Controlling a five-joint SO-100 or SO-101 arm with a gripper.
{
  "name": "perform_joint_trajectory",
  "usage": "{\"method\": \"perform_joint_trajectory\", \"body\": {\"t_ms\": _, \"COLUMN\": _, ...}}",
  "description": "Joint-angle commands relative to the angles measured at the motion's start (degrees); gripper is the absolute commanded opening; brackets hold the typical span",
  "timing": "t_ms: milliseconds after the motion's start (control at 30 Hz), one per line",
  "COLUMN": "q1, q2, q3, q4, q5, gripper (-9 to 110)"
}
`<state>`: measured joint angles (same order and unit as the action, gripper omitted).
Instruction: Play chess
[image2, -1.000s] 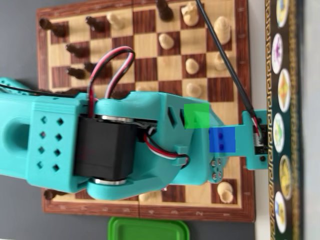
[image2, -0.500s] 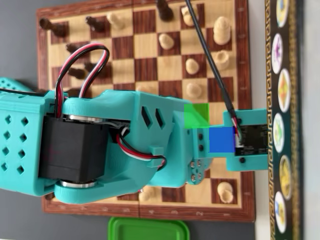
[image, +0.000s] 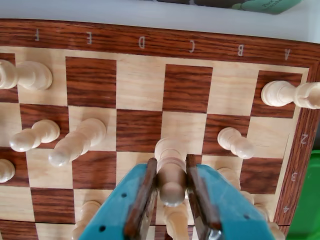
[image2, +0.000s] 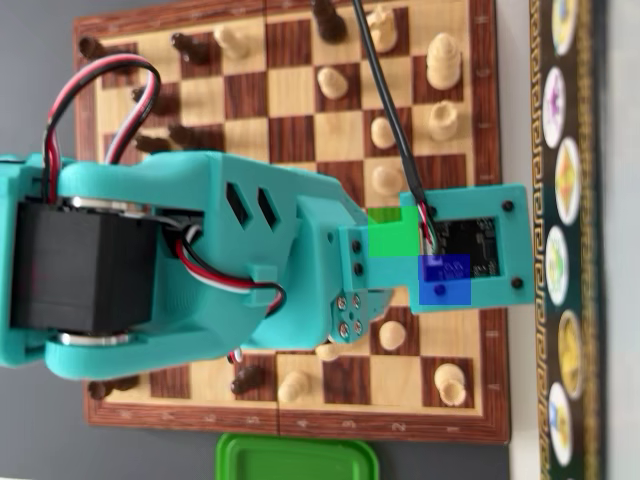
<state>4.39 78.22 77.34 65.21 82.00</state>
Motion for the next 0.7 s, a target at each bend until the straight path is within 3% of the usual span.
{"method": "perform_joint_trajectory", "body": {"t_ms": 0, "q1": -0.9, "q2": 4.4, "q3": 1.0, "q4": -0.4, "q5": 1.1, "gripper": 4}}
{"method": "perform_joint_trajectory", "body": {"t_ms": 667, "q1": -4.9, "q2": 6.4, "q3": 5.8, "q4": -6.3, "q5": 3.7, "gripper": 4}}
